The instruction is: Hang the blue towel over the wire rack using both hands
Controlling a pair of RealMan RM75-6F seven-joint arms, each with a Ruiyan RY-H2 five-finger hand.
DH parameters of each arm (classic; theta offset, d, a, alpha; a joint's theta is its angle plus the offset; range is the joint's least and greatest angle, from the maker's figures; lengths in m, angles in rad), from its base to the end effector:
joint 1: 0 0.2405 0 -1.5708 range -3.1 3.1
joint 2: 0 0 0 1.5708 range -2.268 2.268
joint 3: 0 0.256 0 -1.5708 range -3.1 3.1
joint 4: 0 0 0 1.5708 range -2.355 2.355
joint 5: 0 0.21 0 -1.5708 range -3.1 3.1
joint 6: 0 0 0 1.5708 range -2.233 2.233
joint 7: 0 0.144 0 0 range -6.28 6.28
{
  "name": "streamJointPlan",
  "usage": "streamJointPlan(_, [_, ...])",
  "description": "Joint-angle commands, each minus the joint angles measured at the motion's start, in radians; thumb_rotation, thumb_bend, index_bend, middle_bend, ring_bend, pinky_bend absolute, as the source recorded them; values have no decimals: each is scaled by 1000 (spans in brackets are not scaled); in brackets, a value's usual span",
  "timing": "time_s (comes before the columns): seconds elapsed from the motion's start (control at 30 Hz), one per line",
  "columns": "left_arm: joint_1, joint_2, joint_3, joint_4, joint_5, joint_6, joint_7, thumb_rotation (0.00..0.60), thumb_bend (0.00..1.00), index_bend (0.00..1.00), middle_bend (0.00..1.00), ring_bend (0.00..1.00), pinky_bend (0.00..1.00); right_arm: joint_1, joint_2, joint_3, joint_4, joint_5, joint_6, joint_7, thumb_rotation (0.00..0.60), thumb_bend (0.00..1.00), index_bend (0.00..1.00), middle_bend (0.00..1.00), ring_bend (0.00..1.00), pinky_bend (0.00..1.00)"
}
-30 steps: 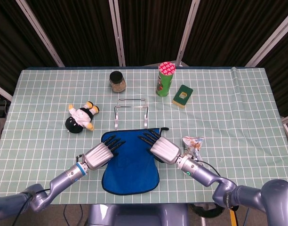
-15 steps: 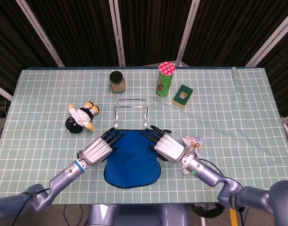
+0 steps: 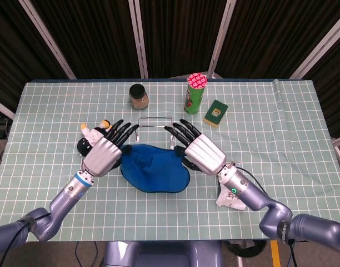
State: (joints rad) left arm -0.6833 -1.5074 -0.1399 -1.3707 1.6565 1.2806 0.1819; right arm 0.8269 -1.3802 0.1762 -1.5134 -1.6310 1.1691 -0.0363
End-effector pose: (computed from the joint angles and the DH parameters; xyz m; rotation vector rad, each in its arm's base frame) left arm -0.1311 0.3270 0.0327 -1.8866 -0.3977 -1.2873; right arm -0.0755 -0.3434 0.0557 2.0142 -0.4653 1.4153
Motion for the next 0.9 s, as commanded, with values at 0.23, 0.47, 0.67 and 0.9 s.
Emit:
streamJointPlan(0.23, [-55,55,-132,-25,-153,-60,9,600,519,808,0,0,0,66,-12,132,31,172,-71,-17,600,403,675,0,0,0])
streamJointPlan(0.47, [-91,43,-170,62,-231,-113,-15,600,518,808,0,0,0,103,-85,161,153,255,-122,40,600,403,674,0,0,0])
streamJointPlan(0.67, [-115,41,-190,136,-244,-111,-42,600,519,808,0,0,0,137,-142,175,251,275,-146,92,600,403,674,0,0,0])
streamJointPlan(0.9, [-146,72,-224,134,-250,-97,-62,600,519,809,0,0,0,177,-143,221,293,290,-152,135,600,402,674,0,0,0])
